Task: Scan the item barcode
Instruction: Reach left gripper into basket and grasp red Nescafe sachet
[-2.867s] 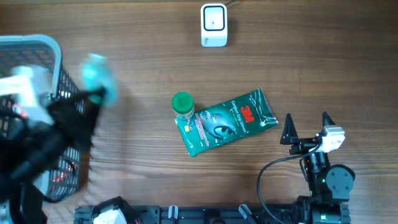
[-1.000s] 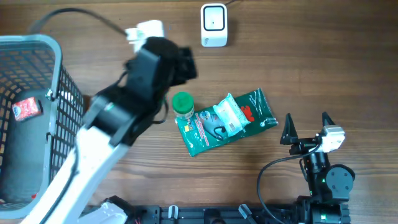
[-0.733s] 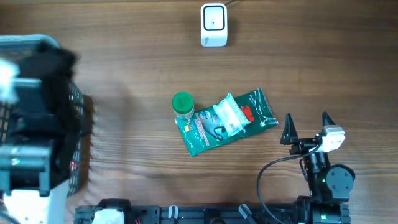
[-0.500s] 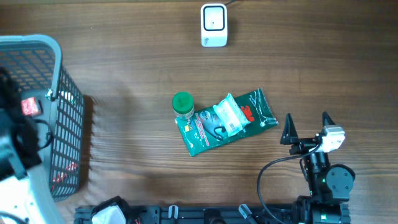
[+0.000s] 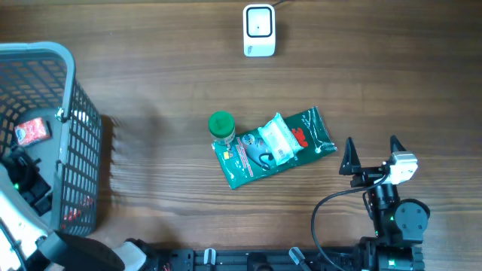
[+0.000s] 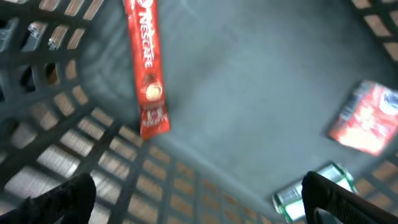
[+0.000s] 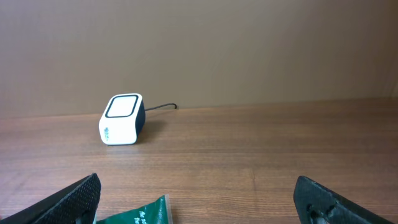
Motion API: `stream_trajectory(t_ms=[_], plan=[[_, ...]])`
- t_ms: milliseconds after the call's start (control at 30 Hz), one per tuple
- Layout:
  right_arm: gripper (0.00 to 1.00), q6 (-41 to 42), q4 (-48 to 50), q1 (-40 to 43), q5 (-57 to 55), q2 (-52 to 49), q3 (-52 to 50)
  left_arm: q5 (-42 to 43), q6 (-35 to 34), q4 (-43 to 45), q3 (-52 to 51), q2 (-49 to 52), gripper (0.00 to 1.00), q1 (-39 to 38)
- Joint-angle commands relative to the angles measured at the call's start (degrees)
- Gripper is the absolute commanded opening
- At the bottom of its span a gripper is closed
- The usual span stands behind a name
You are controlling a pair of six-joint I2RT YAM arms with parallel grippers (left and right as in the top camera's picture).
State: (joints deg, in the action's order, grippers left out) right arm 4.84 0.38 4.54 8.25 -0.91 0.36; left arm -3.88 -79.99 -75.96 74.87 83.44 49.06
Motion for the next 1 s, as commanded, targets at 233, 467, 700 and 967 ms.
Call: stream_trajectory(t_ms=[233, 467, 700, 967], plan=[[1.0, -0.35, 0.13, -0.09, -0.59, 0.26, -0.07, -7.3, 6.32, 14.93, -16.63, 0.59, 1.0, 0.35], [1.0, -0.35, 0.13, -0.09, -0.59, 0.26, -0.07, -10.36, 6.29, 18.1, -19.54, 4.79, 1.0, 0.35], [1.0, -0.35, 0.15, -0.09, -0.59, 0.26, -0.07, -12.94, 6.27, 20.11, -19.61, 13.16, 1.0, 0.35], [1.0, -0.35, 0.13, -0.09, -0.59, 0.26, -0.07, -14.01, 6.38, 33.07, -30.6, 16.46, 0.3, 0.35]])
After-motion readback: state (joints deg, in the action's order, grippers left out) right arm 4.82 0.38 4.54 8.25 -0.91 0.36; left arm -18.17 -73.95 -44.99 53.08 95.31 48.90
